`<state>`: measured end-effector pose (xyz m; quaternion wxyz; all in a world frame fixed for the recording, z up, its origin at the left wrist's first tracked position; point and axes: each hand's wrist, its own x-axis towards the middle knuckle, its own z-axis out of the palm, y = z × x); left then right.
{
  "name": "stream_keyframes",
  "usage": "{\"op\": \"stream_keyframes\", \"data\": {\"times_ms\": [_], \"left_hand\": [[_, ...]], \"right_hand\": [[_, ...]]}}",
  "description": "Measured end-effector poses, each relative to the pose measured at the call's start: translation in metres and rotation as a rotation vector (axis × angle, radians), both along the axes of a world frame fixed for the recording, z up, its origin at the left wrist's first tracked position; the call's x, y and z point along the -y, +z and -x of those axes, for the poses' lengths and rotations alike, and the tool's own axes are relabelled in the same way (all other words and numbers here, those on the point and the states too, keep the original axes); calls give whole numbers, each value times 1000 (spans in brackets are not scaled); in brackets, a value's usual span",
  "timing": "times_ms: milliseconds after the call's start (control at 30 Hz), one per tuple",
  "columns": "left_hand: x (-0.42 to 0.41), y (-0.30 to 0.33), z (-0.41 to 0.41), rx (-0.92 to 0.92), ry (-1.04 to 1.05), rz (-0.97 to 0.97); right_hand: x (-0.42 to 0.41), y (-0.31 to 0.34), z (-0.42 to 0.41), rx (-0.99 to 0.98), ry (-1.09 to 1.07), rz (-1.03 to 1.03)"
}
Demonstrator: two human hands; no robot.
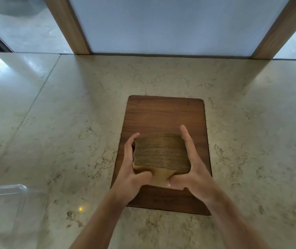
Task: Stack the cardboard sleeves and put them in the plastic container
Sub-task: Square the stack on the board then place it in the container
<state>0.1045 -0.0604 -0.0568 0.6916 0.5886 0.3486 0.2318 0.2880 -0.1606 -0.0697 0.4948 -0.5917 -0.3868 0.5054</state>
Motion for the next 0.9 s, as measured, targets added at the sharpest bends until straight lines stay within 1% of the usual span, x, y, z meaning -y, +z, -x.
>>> {"op": "stream_keyframes", "data": {"times_ms": [100,200,300,400,500,633,733,800,900], "left_hand": [[10,20,10,-14,104,65],[18,42,27,-51,187,184],[15,65,51,-112,255,281],[2,89,73,-154,246,351],[-12,112,97,-171,244,339],[-24,144,123,-122,255,379],[-26,156,153,-138,254,355],[-30,158,169,-148,244,352],[-38,158,190,-79,276,423]], "right_hand": [[4,20,15,-54,-12,52],[0,49,28,-60,53,105],[-9,78,47,3,154,169],[-25,99,66,61,253,219],[-42,118,88,91,328,241],[-64,132,109,95,409,285],[-75,143,127,115,499,339],[-79,151,139,64,530,369],[-83,155,164,15,507,392]]}}
